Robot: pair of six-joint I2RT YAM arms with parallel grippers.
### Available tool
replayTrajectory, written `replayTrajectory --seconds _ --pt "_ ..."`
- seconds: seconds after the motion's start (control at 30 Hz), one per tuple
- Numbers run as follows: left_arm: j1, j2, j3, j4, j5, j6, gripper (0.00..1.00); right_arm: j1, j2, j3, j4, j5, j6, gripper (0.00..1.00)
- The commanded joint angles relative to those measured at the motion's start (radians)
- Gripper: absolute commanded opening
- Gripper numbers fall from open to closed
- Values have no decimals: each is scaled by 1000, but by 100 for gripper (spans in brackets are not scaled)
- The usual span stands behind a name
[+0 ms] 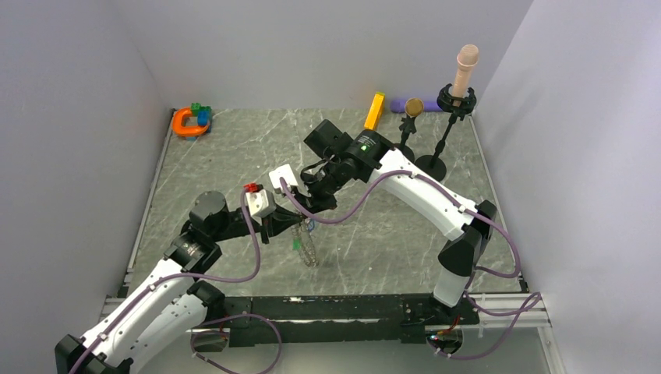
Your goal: Put the keys on the keyring
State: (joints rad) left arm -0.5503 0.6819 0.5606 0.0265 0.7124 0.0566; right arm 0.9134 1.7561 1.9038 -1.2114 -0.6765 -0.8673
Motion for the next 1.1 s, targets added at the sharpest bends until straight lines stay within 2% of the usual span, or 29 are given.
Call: replayTrajectory --seconds 0.0,0.27,0.43,0.53,0.67,0.8,0.93,1.07 --pt "-13 8 14 39 6 -13 0 2 -13 41 42 -47 17 0" --pt "-25 -55 -22 46 -44 -18 0 -21 -19 34 70 -76 65 1" --pt "-24 -118 -84 136 -100 -97 0 -51 -37 20 104 -110 109 41" --pt "-25 -144 -127 217 -124 -148 0 -80 -45 39 109 -151 121 52" --pt "-24 -193 -211 408 -197 -242 0 -136 -67 49 102 -244 105 53" --pt "-24 -204 -330 722 -302 -390 0 -173 -117 -2 90 -326 25 51" --pt "-25 -142 -415 999 -417 -510 0 -168 -182 -79 130 -291 18 50" --pt "-25 -70 -410 1132 -448 -568 0 -126 -246 -185 252 -173 105 50"
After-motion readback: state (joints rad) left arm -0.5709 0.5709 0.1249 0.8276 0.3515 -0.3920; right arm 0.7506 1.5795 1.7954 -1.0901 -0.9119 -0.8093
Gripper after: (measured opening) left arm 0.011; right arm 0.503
